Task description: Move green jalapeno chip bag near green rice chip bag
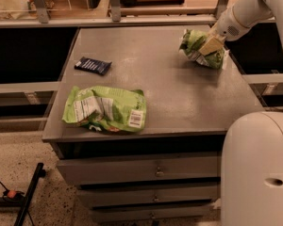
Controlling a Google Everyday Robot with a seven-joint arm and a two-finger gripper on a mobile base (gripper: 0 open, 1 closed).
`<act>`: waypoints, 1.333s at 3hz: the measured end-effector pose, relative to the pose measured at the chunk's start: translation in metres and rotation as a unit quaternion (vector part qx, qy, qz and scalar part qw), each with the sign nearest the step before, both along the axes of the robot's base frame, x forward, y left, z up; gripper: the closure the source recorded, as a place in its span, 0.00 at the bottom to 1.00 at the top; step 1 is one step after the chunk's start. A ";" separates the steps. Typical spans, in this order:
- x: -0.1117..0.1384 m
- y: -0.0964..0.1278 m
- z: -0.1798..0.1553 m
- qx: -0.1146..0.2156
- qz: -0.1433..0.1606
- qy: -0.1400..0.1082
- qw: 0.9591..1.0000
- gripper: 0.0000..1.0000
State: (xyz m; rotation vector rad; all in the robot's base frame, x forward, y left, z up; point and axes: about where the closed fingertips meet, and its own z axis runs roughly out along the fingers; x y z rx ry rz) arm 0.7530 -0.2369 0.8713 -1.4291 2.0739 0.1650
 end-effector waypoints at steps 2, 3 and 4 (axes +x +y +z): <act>-0.044 0.035 0.060 0.018 0.089 -0.035 0.995 1.00; -0.074 0.071 0.070 0.023 0.154 -0.041 0.987 0.83; -0.109 0.098 0.069 0.034 0.199 -0.040 0.979 0.61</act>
Offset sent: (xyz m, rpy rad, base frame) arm -0.1026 0.0684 0.0892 0.0518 -0.1102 0.3164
